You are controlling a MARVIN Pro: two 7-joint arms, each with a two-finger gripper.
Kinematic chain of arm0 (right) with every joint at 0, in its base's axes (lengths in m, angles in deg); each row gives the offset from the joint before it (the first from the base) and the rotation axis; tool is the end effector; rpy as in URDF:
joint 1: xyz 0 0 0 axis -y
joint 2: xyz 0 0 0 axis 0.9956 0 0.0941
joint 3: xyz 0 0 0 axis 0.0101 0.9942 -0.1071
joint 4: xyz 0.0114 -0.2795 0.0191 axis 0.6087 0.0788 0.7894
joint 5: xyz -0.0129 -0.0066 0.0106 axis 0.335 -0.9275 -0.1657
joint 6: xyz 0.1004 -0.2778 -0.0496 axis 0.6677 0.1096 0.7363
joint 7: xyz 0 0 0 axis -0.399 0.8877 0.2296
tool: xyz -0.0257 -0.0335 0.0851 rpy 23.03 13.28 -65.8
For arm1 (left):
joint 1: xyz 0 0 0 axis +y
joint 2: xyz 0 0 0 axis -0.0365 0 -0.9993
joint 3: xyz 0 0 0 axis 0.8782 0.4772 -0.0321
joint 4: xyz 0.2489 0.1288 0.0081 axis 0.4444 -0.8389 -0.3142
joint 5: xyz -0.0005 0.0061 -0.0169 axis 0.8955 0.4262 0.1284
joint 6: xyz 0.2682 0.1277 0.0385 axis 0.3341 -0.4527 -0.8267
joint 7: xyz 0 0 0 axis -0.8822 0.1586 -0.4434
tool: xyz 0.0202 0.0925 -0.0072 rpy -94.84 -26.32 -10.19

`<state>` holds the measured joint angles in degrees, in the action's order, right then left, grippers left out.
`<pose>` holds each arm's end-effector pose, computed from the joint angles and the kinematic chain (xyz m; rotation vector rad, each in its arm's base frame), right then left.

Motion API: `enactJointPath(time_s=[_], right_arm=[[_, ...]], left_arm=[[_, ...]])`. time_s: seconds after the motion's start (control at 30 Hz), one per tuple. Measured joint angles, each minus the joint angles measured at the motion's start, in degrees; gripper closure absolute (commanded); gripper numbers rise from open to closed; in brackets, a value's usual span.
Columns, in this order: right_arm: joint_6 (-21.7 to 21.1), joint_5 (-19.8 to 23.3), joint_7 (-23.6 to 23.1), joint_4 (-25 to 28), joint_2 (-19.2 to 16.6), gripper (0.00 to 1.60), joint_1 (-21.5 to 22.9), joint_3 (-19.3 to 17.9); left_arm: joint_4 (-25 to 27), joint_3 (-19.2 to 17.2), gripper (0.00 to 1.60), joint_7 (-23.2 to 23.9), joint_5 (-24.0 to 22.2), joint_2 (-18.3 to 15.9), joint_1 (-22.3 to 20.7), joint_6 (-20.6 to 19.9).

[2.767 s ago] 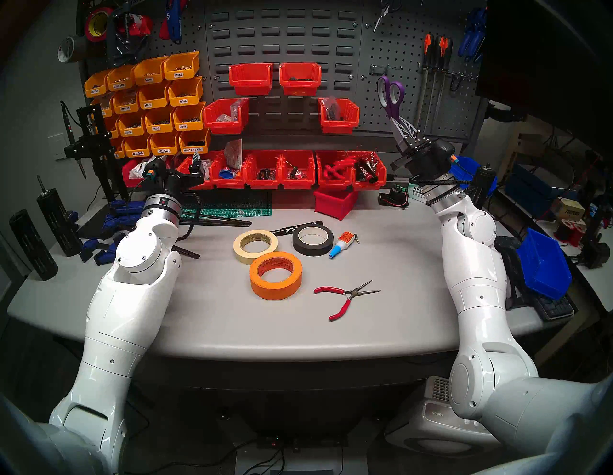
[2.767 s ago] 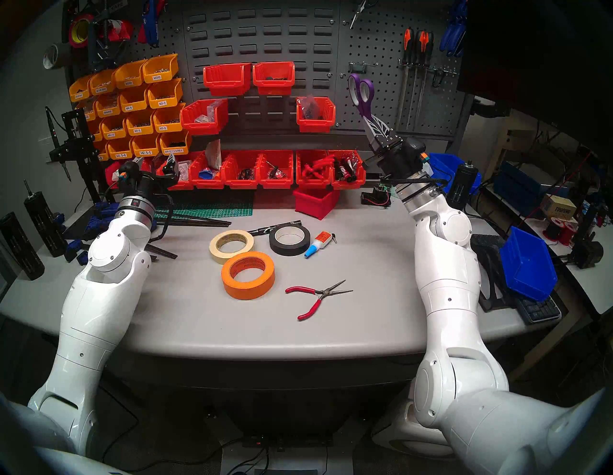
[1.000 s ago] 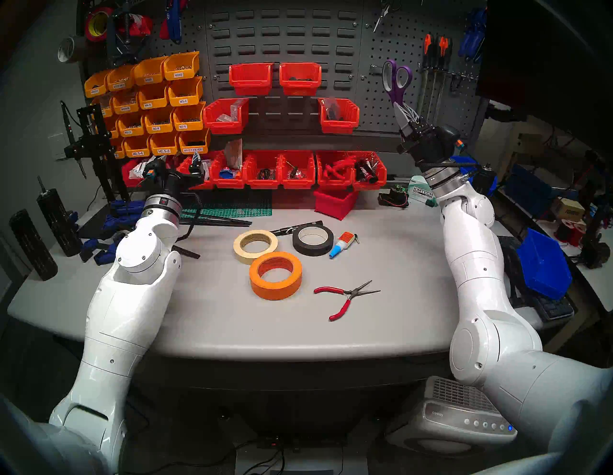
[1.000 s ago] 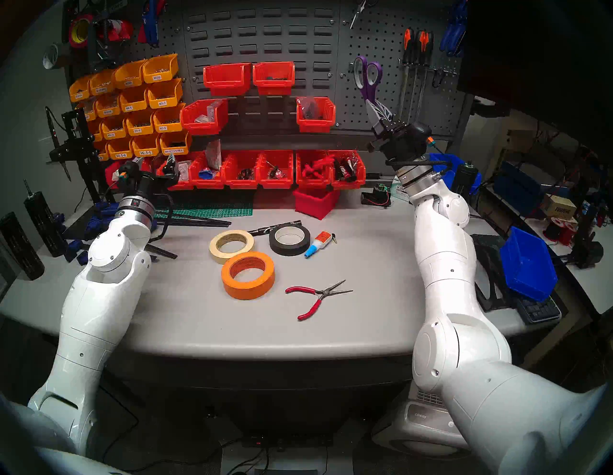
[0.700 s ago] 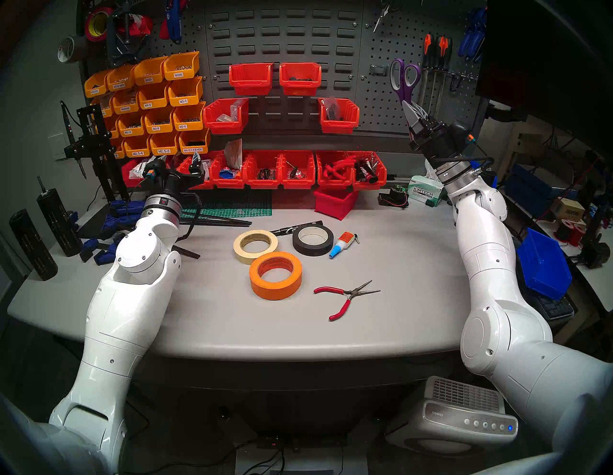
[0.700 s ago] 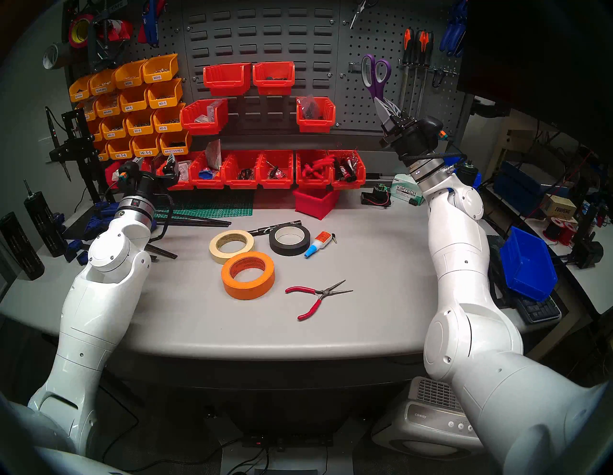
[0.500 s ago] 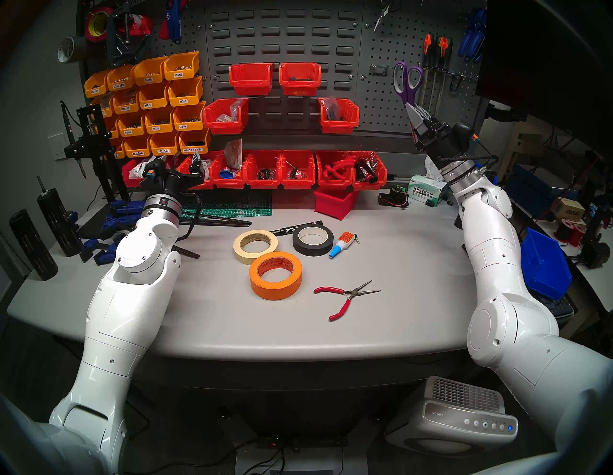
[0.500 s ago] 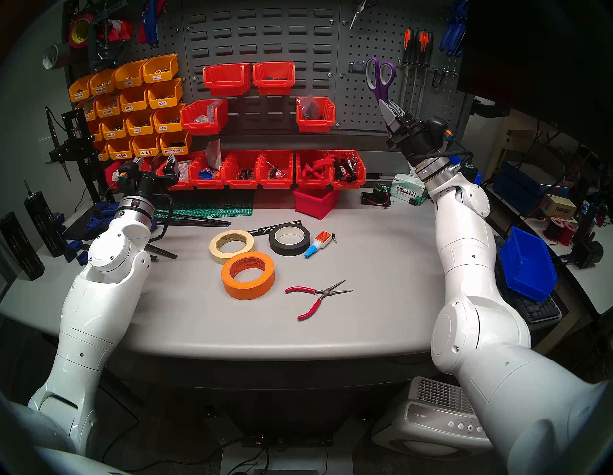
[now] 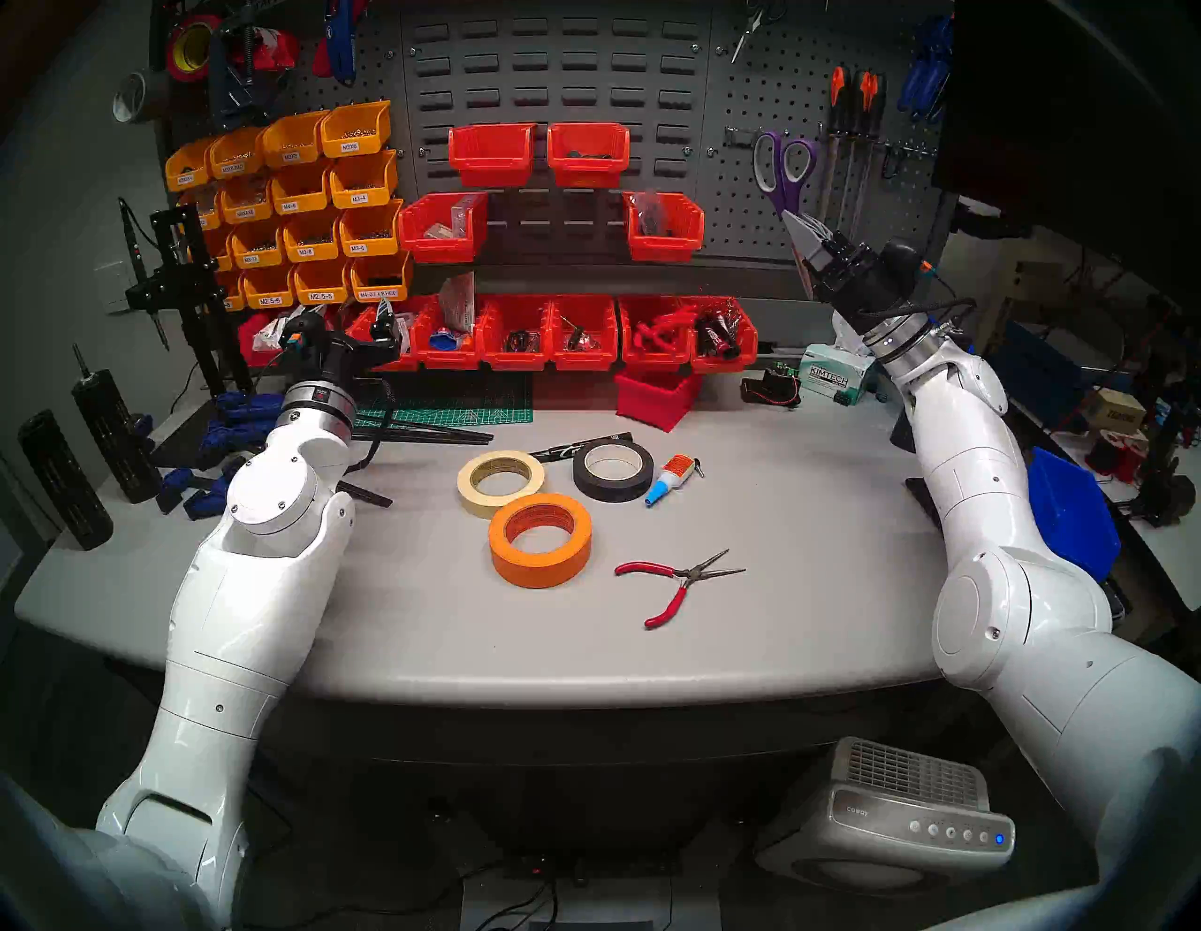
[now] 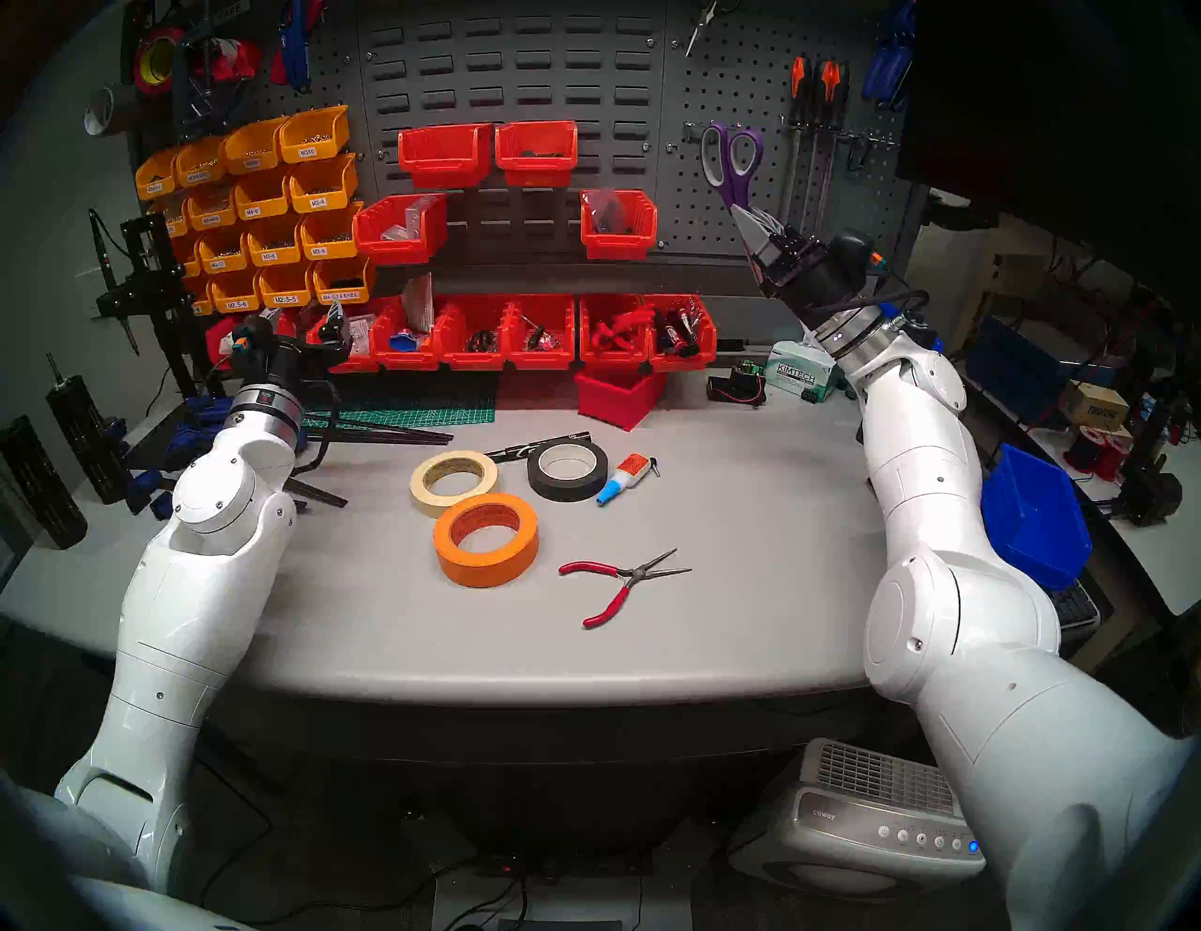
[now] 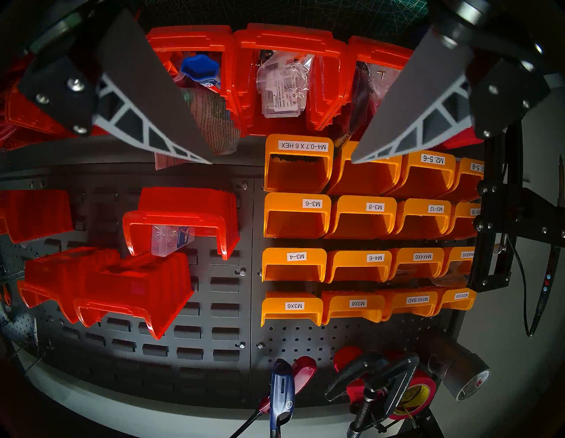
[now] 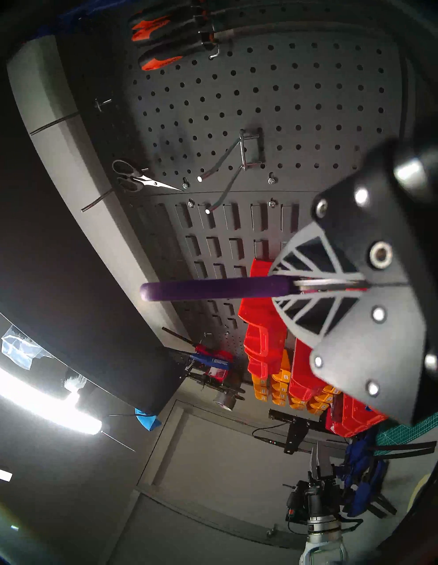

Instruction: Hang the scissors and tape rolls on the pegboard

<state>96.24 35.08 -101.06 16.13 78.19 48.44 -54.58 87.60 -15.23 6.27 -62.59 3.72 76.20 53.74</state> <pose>0.5474 -0.1326 -0.0677 -1.0277 -0.6940 -2.1310 0.4480 0.1094 -0.1390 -1.7652 -0.1536 -2.5199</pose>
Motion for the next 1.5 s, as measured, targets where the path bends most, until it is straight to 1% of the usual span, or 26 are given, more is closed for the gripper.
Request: enactJointPath(time_s=[0.2, 0.43, 0.9, 1.17, 1.27, 1.3, 1.5], right_arm=[[0.0, 0.0, -1.8, -1.9, -0.3, 1.6, 1.8, 0.6], [0.9, 0.0, -3.4, -3.6, -0.6, 1.6, 3.8, 0.6], [3.9, 0.1, -6.1, -10.3, -0.7, 1.6, 7.3, -0.1], [5.3, 0.2, -7.1, -12.5, -0.7, 1.6, 8.7, -0.6], [5.3, 0.2, -7.1, -12.5, -0.7, 1.6, 8.7, -0.6], [6.2, 0.2, -7.6, -13.4, -0.7, 1.6, 9.7, -1.0], [6.5, 0.2, -7.6, -13.8, -0.7, 1.6, 10.0, -1.1]], left_arm=[[0.0, 0.0, 0.0, 0.0, 0.0, 0.0, 0.0, 0.0], [0.0, 0.0, 0.0, 0.0, 0.0, 0.0, 0.0, 0.0], [0.0, 0.0, 0.0, 0.0, 0.0, 0.0, 0.0, 0.0], [0.0, 0.0, 0.0, 0.0, 0.0, 0.0, 0.0, 0.0], [0.0, 0.0, 0.0, 0.0, 0.0, 0.0, 0.0, 0.0], [0.0, 0.0, 0.0, 0.0, 0.0, 0.0, 0.0, 0.0], [0.0, 0.0, 0.0, 0.0, 0.0, 0.0, 0.0, 0.0]])
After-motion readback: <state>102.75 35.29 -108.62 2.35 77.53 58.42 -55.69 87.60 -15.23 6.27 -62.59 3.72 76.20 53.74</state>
